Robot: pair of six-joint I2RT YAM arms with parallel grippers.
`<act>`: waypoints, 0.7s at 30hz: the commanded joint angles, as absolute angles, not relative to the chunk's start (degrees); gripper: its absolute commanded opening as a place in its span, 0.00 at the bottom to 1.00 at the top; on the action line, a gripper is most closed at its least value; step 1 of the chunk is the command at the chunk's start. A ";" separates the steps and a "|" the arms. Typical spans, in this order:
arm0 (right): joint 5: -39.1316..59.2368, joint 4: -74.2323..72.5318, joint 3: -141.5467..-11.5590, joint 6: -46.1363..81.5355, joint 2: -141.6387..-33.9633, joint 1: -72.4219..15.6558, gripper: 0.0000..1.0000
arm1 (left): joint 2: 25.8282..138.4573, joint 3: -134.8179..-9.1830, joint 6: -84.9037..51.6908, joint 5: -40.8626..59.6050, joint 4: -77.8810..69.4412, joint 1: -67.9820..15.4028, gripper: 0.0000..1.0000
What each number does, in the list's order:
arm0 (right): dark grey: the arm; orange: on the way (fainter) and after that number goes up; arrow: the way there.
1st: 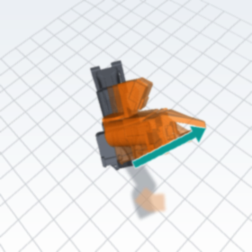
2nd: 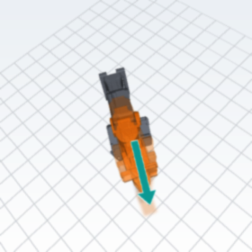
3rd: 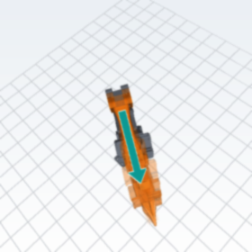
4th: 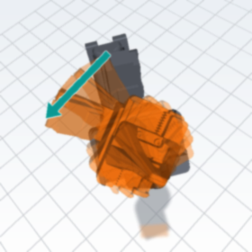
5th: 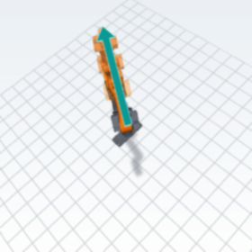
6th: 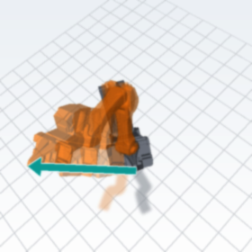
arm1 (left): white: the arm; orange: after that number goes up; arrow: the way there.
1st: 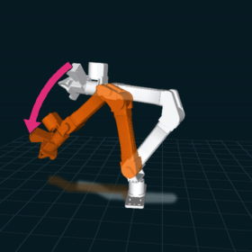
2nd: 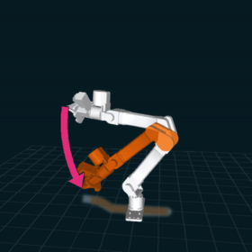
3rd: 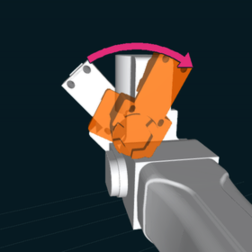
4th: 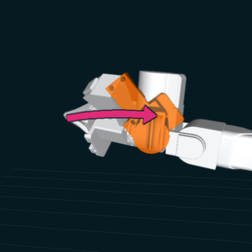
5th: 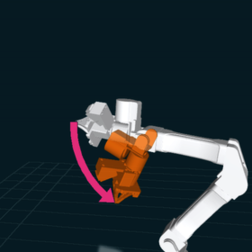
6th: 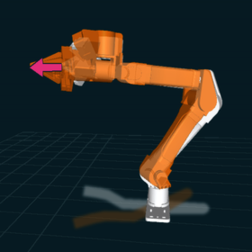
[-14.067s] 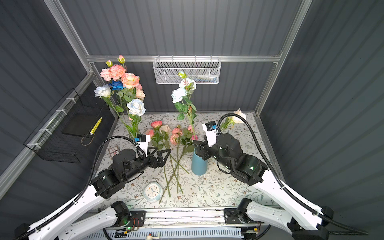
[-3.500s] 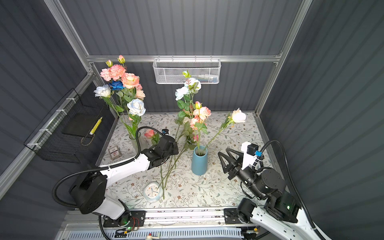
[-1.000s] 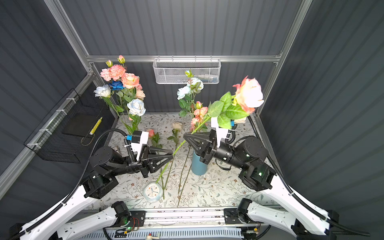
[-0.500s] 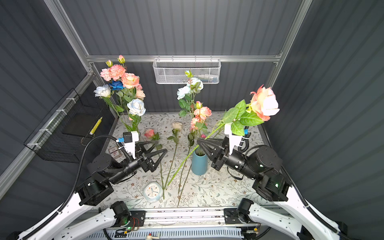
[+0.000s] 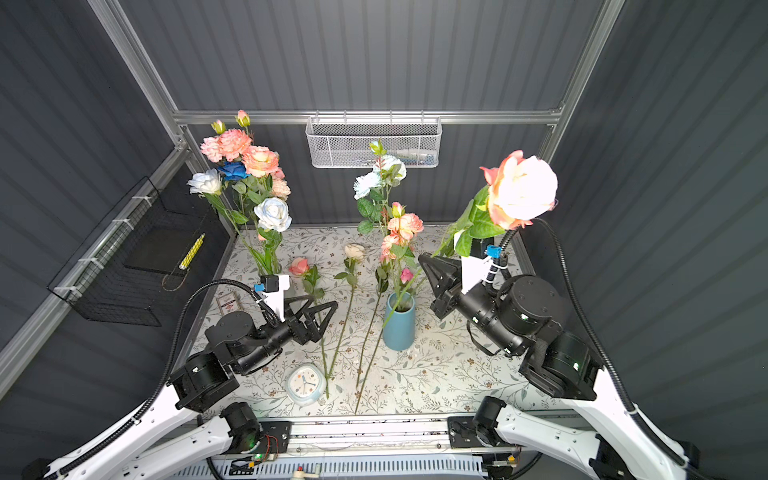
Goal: Arrange the flowers into the vase
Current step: 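Lower the pink rose into the teal vase with the right gripper while the left withdraws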
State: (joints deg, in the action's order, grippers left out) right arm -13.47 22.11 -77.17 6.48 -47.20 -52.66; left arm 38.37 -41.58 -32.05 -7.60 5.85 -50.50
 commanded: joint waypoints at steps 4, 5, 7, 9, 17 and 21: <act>-21.33 24.53 -81.42 -2.17 -52.89 -52.74 0.00 | 38.27 -41.13 -33.00 -8.66 6.08 -50.49 1.00; -21.44 24.52 -81.85 -2.66 -53.70 -52.65 0.00 | 38.40 -41.21 -33.02 -8.61 6.14 -50.49 1.00; -21.45 24.57 -82.64 -3.16 -55.50 -52.18 0.00 | 38.67 -41.42 -33.01 -8.61 6.39 -50.54 1.00; -21.06 24.55 -82.49 -3.12 -56.84 -51.54 0.00 | 38.76 -41.48 -32.99 -8.59 6.61 -50.54 1.00; -16.95 20.60 -73.80 1.55 -58.33 -47.70 0.00 | 38.39 -41.49 -32.87 -8.96 7.45 -50.49 1.00; -14.73 20.87 -69.59 5.27 -59.76 -47.46 0.00 | 39.00 -41.61 -33.12 -8.84 7.89 -50.53 1.00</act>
